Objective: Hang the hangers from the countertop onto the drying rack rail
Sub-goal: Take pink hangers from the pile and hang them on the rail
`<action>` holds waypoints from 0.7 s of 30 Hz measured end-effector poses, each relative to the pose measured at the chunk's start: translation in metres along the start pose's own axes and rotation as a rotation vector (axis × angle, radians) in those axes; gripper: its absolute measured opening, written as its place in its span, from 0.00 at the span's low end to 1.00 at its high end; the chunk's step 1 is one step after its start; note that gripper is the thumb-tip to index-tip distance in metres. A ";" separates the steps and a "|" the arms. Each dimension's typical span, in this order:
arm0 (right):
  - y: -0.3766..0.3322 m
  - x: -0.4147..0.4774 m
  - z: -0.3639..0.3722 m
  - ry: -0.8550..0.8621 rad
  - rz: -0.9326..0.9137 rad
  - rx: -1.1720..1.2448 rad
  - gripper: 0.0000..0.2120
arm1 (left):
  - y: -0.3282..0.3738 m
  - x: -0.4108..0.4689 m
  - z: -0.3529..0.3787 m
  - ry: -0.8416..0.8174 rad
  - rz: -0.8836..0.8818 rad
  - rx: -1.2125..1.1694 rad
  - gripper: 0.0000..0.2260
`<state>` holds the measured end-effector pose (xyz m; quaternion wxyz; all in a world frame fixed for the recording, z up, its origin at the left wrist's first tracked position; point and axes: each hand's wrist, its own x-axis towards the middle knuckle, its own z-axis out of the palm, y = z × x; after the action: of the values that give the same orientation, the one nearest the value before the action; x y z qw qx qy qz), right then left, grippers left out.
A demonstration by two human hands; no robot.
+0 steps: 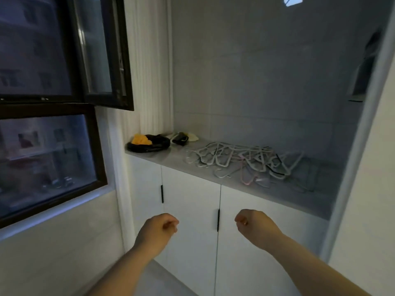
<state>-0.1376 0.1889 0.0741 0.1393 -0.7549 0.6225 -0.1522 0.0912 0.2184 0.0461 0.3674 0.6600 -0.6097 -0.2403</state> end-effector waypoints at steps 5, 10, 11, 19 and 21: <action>0.041 0.075 -0.005 0.094 0.090 -0.013 0.15 | 0.016 0.100 0.040 -0.090 0.017 0.023 0.14; 0.096 0.117 -0.001 0.160 0.195 -0.098 0.20 | 0.036 0.167 0.099 -0.171 0.019 0.102 0.12; 0.109 0.124 0.000 0.158 0.207 -0.137 0.21 | 0.040 0.174 0.111 -0.189 0.026 0.133 0.09; 0.180 0.203 0.005 0.112 0.194 -0.300 0.26 | 0.069 0.237 0.175 -0.085 0.020 0.175 0.11; 0.177 0.216 -0.008 0.099 0.176 -0.313 0.31 | 0.076 0.252 0.186 -0.072 0.030 0.211 0.11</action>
<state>-0.2613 -0.0564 0.0232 0.0021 -0.7016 0.7084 -0.0776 -0.0636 -0.0634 0.0238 0.2775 0.6767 -0.6542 -0.1928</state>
